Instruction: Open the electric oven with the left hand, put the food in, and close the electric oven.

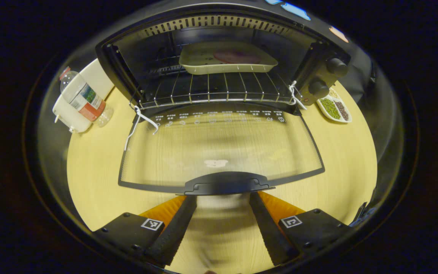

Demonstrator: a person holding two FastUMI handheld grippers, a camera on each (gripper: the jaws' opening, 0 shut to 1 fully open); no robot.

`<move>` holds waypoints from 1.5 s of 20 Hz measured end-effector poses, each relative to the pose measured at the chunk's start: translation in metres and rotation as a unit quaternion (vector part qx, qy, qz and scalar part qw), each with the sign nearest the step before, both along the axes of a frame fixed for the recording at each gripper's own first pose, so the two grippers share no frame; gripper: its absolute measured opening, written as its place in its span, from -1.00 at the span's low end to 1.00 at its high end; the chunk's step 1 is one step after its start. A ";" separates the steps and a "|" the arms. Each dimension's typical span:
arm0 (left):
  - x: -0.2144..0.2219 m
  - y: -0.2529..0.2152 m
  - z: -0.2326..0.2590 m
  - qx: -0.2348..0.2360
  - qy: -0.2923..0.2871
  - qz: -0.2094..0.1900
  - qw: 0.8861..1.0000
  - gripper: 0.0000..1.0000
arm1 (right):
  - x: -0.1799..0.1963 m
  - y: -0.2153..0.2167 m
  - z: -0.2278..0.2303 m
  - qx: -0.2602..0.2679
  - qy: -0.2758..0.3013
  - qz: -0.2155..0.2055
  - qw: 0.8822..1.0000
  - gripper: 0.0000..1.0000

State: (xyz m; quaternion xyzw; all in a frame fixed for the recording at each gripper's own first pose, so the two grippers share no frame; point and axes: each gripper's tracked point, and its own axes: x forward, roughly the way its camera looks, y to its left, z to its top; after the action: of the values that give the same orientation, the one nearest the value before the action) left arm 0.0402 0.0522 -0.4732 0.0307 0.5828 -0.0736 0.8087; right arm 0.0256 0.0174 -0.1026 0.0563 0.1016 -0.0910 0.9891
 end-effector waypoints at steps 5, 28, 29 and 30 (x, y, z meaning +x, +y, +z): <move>-0.002 0.000 0.017 -0.003 -0.018 0.001 1.000 0.92 | 0.002 0.004 0.005 -0.006 -0.010 0.003 1.000 0.51; 0.018 0.001 0.089 -0.007 -0.113 0.008 0.994 1.00 | -0.003 0.014 0.012 -0.017 -0.016 0.016 1.000 0.51; 0.018 0.001 0.090 -0.007 -0.115 0.010 0.993 0.93 | -0.003 0.013 0.011 -0.017 -0.016 0.014 1.000 0.51; 0.019 0.002 0.091 -0.008 -0.117 0.010 0.993 0.93 | -0.003 0.012 0.011 -0.016 -0.015 0.012 1.000 0.51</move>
State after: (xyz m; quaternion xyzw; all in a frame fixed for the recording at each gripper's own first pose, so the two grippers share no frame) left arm 0.0589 0.0538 -0.3824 0.0269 0.4840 -0.0655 0.8722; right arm 0.0225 0.0289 -0.0920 0.0405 0.0854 -0.0797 0.9923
